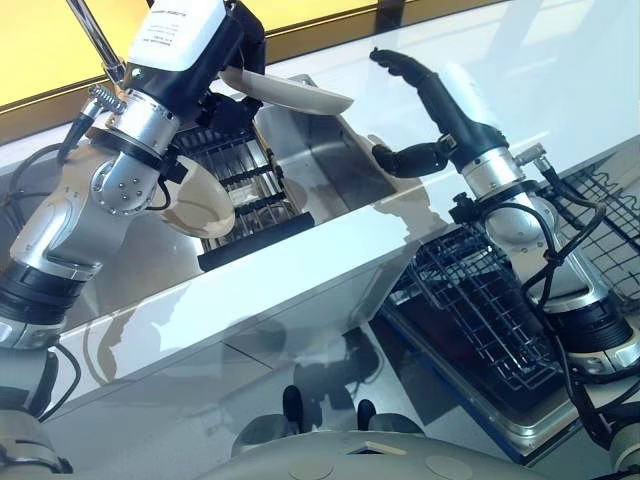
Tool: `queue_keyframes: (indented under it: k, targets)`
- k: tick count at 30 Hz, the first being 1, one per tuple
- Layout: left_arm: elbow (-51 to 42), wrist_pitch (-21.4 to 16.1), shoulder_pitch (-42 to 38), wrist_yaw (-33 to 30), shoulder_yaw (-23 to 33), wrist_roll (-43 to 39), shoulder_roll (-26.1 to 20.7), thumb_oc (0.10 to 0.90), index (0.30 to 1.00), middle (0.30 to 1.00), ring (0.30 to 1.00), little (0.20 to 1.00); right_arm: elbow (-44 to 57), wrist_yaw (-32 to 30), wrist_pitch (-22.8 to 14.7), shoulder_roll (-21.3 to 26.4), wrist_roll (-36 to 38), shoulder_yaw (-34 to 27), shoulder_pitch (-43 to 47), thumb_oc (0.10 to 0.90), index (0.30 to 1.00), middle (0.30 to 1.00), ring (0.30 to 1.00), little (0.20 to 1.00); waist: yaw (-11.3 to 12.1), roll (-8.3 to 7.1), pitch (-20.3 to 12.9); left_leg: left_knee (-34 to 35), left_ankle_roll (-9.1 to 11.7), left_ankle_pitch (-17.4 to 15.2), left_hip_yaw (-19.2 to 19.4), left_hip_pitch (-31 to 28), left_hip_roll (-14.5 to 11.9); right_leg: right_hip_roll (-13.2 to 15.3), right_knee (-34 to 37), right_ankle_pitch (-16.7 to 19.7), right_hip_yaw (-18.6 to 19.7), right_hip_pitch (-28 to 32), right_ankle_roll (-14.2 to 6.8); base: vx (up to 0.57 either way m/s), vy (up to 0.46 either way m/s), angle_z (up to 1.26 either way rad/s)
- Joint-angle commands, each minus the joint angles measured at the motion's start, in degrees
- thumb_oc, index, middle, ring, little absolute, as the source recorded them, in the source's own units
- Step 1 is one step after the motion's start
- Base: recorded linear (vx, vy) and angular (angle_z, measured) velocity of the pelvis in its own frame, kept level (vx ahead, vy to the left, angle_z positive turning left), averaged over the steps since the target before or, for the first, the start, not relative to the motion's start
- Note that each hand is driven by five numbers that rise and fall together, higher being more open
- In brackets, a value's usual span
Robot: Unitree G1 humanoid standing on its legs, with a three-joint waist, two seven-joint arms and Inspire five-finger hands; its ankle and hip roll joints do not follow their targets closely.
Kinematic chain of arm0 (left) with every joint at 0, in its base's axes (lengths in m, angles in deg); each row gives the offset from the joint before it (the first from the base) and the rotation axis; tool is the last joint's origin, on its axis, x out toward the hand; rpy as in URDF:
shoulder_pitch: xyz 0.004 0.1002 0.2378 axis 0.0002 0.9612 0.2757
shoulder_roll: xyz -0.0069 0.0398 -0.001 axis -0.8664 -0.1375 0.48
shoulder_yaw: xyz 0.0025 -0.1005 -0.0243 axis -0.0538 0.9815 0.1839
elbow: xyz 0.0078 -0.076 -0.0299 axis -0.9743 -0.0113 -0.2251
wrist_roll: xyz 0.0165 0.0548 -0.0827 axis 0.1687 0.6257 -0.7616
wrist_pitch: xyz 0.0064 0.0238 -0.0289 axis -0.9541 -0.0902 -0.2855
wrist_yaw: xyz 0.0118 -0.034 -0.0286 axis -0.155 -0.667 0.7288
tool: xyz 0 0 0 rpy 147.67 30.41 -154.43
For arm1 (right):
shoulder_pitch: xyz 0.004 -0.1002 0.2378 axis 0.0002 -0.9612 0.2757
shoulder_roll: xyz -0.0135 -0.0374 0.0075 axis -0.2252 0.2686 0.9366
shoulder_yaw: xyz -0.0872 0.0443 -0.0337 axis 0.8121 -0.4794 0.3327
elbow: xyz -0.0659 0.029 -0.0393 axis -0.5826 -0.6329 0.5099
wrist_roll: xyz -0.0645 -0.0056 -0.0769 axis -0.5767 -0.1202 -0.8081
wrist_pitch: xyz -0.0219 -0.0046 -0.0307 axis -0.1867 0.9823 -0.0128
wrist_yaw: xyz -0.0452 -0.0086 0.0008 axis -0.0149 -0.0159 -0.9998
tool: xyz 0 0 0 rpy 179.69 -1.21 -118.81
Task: Pick up plates and place into dishwasher.
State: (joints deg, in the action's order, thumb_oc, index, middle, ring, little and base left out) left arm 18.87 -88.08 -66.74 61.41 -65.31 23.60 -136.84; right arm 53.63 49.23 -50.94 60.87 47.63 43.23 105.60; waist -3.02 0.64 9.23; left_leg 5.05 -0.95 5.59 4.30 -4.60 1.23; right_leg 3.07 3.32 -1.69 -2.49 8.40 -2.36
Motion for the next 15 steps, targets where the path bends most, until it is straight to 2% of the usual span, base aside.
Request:
queue_keyframes:
  k: [1,15]
  targets:
    - [-1.92,0.22,-7.55,-2.02,1.33,-2.67,2.57,0.100,0.300,0.300,0.300,0.200,3.48,-3.36,-1.96,-1.28,1.44,0.06,9.04,0.800,0.900,0.900,0.900,0.900,1.33,-0.81,-8.44,-0.40,0.18,-6.16,-0.10,-1.97,4.30,-0.89,-0.60,4.17,-1.50,-3.96,-3.39,0.03,-0.010,0.01]
    - [-4.00,3.21,-7.12,0.64,-1.96,-7.51,10.32,0.100,0.300,0.300,0.300,0.200,5.24,-6.19,-0.22,-8.18,2.69,4.15,12.44,0.800,0.900,0.900,0.900,0.900,1.97,-0.98,-8.16,-0.41,0.14,-6.31,0.40,-2.03,4.28,-0.78,0.53,4.59,-2.32,-3.63,-3.45,0.00,-0.002,0.00]
